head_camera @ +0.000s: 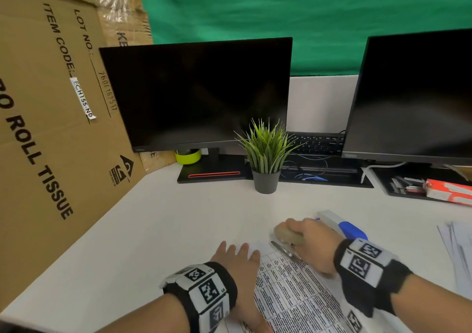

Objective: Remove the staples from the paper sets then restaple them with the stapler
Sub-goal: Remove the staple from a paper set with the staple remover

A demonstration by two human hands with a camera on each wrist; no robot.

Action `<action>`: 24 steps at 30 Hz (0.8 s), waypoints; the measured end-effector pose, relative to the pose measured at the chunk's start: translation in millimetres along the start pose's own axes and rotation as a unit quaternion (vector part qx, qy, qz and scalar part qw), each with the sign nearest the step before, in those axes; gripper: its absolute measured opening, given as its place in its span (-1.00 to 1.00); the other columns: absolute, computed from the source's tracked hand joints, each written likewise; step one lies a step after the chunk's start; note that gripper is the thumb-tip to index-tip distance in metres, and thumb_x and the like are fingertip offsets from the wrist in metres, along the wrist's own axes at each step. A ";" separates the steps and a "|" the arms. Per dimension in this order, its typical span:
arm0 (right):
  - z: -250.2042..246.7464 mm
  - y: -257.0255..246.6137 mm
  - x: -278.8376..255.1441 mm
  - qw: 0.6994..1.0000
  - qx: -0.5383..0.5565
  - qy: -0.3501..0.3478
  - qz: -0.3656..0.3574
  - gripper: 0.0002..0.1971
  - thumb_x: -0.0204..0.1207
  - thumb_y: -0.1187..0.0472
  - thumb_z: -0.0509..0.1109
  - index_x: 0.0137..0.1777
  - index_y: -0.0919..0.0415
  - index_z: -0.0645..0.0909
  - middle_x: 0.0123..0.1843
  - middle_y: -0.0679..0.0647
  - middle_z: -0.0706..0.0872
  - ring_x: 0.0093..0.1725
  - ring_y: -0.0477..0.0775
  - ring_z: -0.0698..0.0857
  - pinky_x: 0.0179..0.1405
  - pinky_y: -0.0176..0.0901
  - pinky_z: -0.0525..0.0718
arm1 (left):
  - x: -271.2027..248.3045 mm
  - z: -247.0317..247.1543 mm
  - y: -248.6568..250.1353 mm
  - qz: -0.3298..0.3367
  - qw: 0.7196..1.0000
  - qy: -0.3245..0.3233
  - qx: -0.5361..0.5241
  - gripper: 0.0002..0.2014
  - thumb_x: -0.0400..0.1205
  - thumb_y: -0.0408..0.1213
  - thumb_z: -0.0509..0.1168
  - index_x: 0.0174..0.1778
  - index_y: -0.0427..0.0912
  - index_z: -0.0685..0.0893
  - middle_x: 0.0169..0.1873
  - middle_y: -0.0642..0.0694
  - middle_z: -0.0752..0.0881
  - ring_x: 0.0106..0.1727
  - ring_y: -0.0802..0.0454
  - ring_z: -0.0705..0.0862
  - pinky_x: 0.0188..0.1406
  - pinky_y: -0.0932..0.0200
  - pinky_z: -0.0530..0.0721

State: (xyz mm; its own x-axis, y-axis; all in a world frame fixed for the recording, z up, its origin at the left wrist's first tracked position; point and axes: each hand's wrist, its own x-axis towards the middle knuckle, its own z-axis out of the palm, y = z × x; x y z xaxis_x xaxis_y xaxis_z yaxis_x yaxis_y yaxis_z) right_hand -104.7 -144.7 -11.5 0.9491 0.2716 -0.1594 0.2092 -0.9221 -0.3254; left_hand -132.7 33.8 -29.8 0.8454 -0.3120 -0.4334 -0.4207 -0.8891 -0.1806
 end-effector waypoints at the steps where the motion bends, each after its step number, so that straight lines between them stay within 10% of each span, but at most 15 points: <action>1: 3.2 2.1 -5.3 1.000 -0.010 -0.012 -0.003 -0.71 0.59 0.34 0.25 0.24 0.03 0.45 -0.10 -0.12 0.49 -0.16 -0.10 0.56 -0.21 -0.41 0.48 | 0.1 -1.6 -1.1 0.013 1.000 -0.026 0.000 -0.04 0.61 0.20 0.28 0.71 0.00 -0.22 0.70 -0.22 -0.13 0.70 -0.26 -0.04 0.66 -0.22 -0.19; 4: 12.6 -1.5 -11.8 1.000 -0.031 0.000 -0.002 -0.71 0.56 0.37 0.24 0.14 -0.02 0.37 -0.18 -0.11 0.34 -0.26 -0.09 0.48 -0.39 -0.40 0.36 | 2.6 -6.0 -0.8 0.032 0.995 -0.092 0.025 0.19 0.41 0.38 0.38 0.63 0.18 -0.41 0.68 -0.30 -0.26 0.69 -0.37 -0.15 0.64 -0.25 -0.27; 10: 17.7 -18.8 9.5 0.998 -0.037 0.004 0.044 -0.55 0.51 0.28 0.36 0.38 0.10 0.37 0.20 0.11 0.48 0.14 0.17 0.63 0.12 -0.06 0.65 | 1.1 -8.0 5.5 0.022 0.997 -0.067 0.014 -0.07 0.62 0.05 0.35 0.72 0.05 -0.16 0.66 -0.42 -0.06 0.63 -0.53 -0.05 0.59 -0.42 -0.15; 17: 19.9 -29.4 30.1 0.997 -0.063 0.000 0.050 -0.53 0.50 0.24 0.37 0.39 0.11 0.35 0.27 0.16 0.46 0.18 0.24 0.63 0.15 0.00 0.62 | -0.7 -17.0 5.0 0.011 0.992 -0.119 0.037 0.21 0.42 0.38 0.37 0.63 0.12 -0.45 0.66 -0.38 -0.25 0.68 -0.42 -0.16 0.62 -0.28 -0.28; 24: 2.6 -23.0 40.6 0.999 -0.044 0.011 0.024 -0.72 0.58 0.23 0.27 0.28 0.15 0.47 0.23 0.09 0.56 0.17 0.14 0.58 0.14 -0.12 0.57 | 7.6 1.4 11.0 -0.056 0.996 -0.068 0.014 -0.11 0.57 0.45 -0.28 0.72 -0.04 -0.18 0.71 -0.17 -0.05 0.72 -0.17 -0.09 0.65 -0.12 -0.25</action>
State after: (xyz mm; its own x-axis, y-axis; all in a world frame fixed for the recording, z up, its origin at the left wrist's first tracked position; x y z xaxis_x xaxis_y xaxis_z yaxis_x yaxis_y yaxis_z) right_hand -71.6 -111.8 -12.9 0.9633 0.2216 -0.1517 0.1826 -0.9546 -0.2352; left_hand -131.3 22.1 -36.3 0.8353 -0.1620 -0.5255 -0.3373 -0.9056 -0.2571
